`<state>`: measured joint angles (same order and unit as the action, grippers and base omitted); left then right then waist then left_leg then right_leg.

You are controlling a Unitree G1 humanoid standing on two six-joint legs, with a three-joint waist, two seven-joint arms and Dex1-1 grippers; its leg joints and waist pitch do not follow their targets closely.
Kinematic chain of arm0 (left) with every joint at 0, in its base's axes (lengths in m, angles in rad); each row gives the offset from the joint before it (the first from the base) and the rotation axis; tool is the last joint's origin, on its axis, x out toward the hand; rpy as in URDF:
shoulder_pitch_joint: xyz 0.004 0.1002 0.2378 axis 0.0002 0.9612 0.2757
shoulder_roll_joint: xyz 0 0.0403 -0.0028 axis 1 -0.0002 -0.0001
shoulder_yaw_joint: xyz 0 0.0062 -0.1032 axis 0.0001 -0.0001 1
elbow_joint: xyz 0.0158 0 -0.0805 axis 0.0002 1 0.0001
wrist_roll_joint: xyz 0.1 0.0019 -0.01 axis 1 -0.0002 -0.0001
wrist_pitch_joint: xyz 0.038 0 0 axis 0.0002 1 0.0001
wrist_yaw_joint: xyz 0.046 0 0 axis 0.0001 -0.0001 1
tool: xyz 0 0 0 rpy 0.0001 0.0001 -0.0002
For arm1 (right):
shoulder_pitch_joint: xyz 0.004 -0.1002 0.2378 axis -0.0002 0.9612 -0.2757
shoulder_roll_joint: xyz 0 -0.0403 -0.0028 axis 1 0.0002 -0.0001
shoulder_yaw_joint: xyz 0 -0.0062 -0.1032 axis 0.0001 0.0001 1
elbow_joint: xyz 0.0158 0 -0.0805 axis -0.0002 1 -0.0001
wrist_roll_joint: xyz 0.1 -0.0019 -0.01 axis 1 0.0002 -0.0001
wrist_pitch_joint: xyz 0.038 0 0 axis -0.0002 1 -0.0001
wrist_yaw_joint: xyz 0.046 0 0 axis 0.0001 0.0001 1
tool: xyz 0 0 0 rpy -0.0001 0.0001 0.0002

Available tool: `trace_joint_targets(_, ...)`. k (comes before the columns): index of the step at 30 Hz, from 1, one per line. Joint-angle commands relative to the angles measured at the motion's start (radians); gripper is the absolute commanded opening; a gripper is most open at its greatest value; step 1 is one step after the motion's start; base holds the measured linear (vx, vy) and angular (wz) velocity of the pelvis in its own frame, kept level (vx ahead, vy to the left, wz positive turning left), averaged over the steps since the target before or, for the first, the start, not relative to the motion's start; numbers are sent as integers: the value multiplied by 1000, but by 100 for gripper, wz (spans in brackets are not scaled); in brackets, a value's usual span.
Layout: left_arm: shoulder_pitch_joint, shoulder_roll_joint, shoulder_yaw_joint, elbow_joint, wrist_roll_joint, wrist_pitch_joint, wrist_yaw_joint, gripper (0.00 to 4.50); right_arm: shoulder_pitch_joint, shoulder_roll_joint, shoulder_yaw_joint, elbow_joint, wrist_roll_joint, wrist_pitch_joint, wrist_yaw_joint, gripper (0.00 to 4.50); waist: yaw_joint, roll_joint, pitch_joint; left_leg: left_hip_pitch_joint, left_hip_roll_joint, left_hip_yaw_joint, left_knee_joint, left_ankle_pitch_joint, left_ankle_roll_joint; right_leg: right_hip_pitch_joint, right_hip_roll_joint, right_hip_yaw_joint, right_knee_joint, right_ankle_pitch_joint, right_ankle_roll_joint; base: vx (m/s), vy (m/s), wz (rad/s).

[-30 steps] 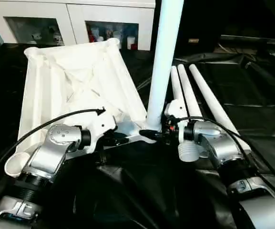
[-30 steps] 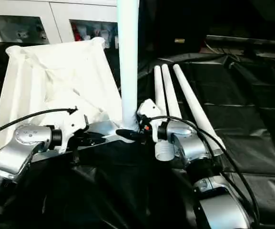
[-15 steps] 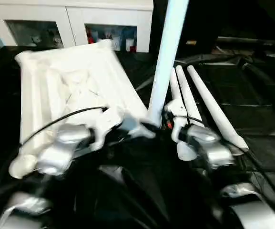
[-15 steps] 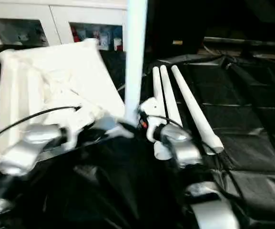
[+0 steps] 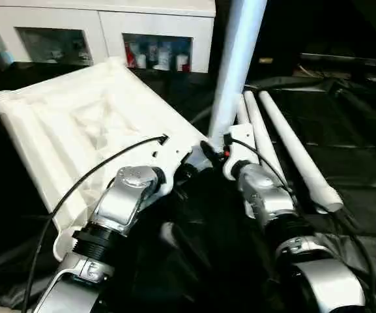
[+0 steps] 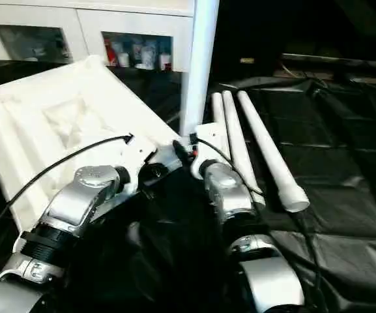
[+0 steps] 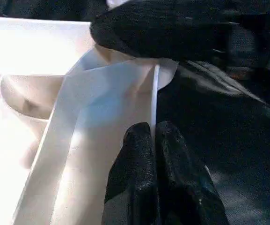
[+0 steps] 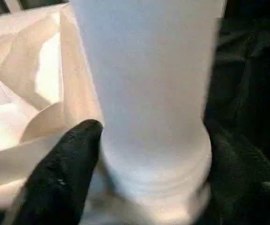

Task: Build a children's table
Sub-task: Rotate leg to tighten, then rotate table base

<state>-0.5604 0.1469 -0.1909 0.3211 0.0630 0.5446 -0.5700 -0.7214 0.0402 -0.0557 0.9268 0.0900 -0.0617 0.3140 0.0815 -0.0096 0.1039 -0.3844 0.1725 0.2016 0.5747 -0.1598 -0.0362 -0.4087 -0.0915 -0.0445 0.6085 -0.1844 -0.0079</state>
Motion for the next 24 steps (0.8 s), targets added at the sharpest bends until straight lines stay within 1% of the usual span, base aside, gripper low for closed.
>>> trace_joint_targets(1, -10, -10, -3, 33, 3, 10, 46, 0, 4, 52, 64, -3, 13, 1, 110, 347, 0, 4, -70, 11, 54, -36, -82, -306, 14, 40, -61, 37, -81, -277, -183, 0, 0, 0)
trace_joint_targets(2, -10, -9, 0, 34, 2, 11, 47, 0, 7, 47, 65, -11, 14, 1, 118, 347, -1, 4, -70, 14, 53, -34, -80, -304, 17, 35, -61, 39, -83, -269, -188, 0, 0, 0)
trace_joint_targets(3, -10, -9, 1, 34, 2, 11, 48, 0, 8, 45, 65, -14, 14, 1, 120, 347, -2, 3, -70, 15, 53, -33, -79, -300, 20, 36, -61, 39, -83, -265, -192, 0, 0, 0)
trace_joint_targets(4, -13, -8, 18, 45, -1, 12, 61, 0, 26, 22, 69, -59, 18, -3, 148, 347, -1, 3, -71, 15, 52, -32, -77, -287, 26, 37, -61, 40, -82, -252, -198, 0, 0, 0)
trace_joint_targets(5, -18, -11, 36, 60, -3, 10, 77, 0, 44, 1, 70, -100, 21, -3, 170, 347, 0, 8, -71, 17, 52, -30, -76, -282, 32, 35, -58, 40, -83, -237, -200, 0, 0, 0)
trace_joint_targets(6, -25, -15, 53, 76, -6, 10, 94, 0, 61, -17, 71, -137, 24, -2, 187, 347, 0, 7, -71, 16, 52, -30, -76, -277, 35, 37, -56, 39, -82, -225, -199, 0, 0, 0)
trace_joint_targets(7, -30, -20, 64, 86, -8, 6, 107, 0, 71, -26, 71, -156, 25, 2, 195, 347, 2, 5, -74, 14, 51, -30, -73, -254, 45, 41, -55, 39, -78, -188, -201, 0, 0, 0)
trace_joint_targets(8, -37, -25, 71, 100, -10, -13, 114, 0, 82, -37, 69, -176, 25, 4, 203, 347, 1, 6, -77, 8, 52, -33, -73, -220, 53, 46, -56, 37, -72, -146, -212, 0, 0, 0)
trace_joint_targets(9, -42, -28, 75, 109, -13, -28, 117, 0, 89, -44, 67, -189, 26, 6, 208, 347, 2, 5, -78, 7, 51, -32, -70, -208, 58, 47, -55, 36, -70, -128, -217, 0, 0, 0)
trace_joint_targets(10, -50, -37, 83, 121, -22, -52, 123, 0, 99, -51, 65, -207, 28, 10, 209, 347, 3, 7, -77, 12, 51, -30, -69, -209, 68, 41, -55, 37, -73, -125, -229, 0, 0, 0)
trace_joint_targets(11, -55, -46, 91, 128, -31, -75, 128, 0, 105, -54, 64, -216, 27, 13, 207, 347, 7, 7, -79, 13, 52, -30, -67, -205, 71, 43, -57, 37, -71, -126, -238, 0, 0, 0)
trace_joint_targets(12, -59, -52, 95, 133, -37, -91, 132, 45, 109, -56, 64, -221, 27, 14, 205, 350, 9, 8, -78, 13, 53, -29, -68, -204, 73, 42, -57, 37, -72, -129, -241, 0, 0, 0)
trace_joint_targets(13, -67, -66, 109, 135, -59, -135, 128, 57, 116, -60, 62, -231, 23, 14, 205, 350, 11, 12, -78, 14, 53, -29, -68, -211, 72, 41, -58, 37, -73, -140, -244, 0, 0, 0)
trace_joint_targets(14, -69, -68, 111, 134, -63, -143, 127, 57, 117, -60, 62, -232, 23, 14, 205, 350, 12, 12, -77, 15, 51, -28, -68, -230, 67, 40, -57, 37, -79, -163, -243, 0, 0, 0)
trace_joint_targets(15, -78, -78, 128, 127, -82, -149, 124, 63, 124, -62, 65, -247, 23, 22, 205, 350, 14, 17, -81, 16, 52, -29, -67, -230, 63, 42, -58, 37, -76, -157, -246, 0, 0, 0)
trace_joint_targets(16, -82, -80, 135, 124, -87, -154, 127, 63, 128, -63, 67, -254, 23, 25, 205, 350, 15, 22, -83, 17, 55, -28, -66, -218, 60, 40, -57, 37, -74, -114, -256, 0, 0, 0)
trace_joint_targets(17, -91, -81, 145, 124, -90, -157, 134, 77, 133, -62, 70, -265, 22, 33, 201, 350, 13, 21, -83, 13, 55, -28, -65, -204, 65, 41, -54, 36, -67, -71, -264, 0, 0, 0)
trace_joint_targets(18, -97, -76, 150, 122, -90, -156, 138, 92, 135, -60, 73, -271, 19, 38, 193, 350, 13, 20, -82, 11, 55, -29, -65, -202, 68, 43, -54, 35, -66, -65, -264, 0, 0, 0)
trace_joint_targets(19, -101, -69, 156, 123, -85, -160, 147, 100, 136, -59, 75, -276, 16, 40, 189, 350, 13, 24, -85, 11, 54, -30, -64, -196, 71, 44, -54, 33, -63, -53, -265, 0, 0, 0)
trace_joint_targets(20, -106, -58, 172, 122, -84, -155, 162, 101, 136, -56, 78, -281, 14, 42, 183, 350, 11, 30, -83, 11, 55, -30, -65, -203, 70, 43, -54, 33, -64, -46, -268, 0, 0, 0)
trace_joint_targets(21, -108, -47, 185, 121, -84, -149, 173, 102, 136, -53, 81, -285, 12, 45, 179, 350, 9, 27, -84, 9, 54, -31, -63, -195, 70, 46, -54, 32, -60, -33, -270, 0, 0, 0)
trace_joint_targets(22, -110, -25, 201, 122, -78, -146, 191, 123, 136, -51, 84, -291, 9, 48, 174, 350, 8, 28, -85, 9, 52, -31, -61, -182, 73, 46, -53, 32, -58, -10, -273, 0, 0, 0)
trace_joint_targets(23, -109, 3, 219, 123, -73, -142, 209, 123, 136, -49, 89, -299, 5, 53, 171, 350, 6, 25, -85, 5, 51, -31, -60, -168, 79, 49, -54, 32, -55, 7, -276, 0, 0, 0)
trace_joint_targets(24, -107, 22, 229, 124, -69, -141, 220, 137, 137, -48, 93, -307, 3, 58, 169, 350, 7, 27, -85, 6, 50, -31, -59, -164, 80, 48, -54, 31, -55, 9, -276, 0, 0, 0)
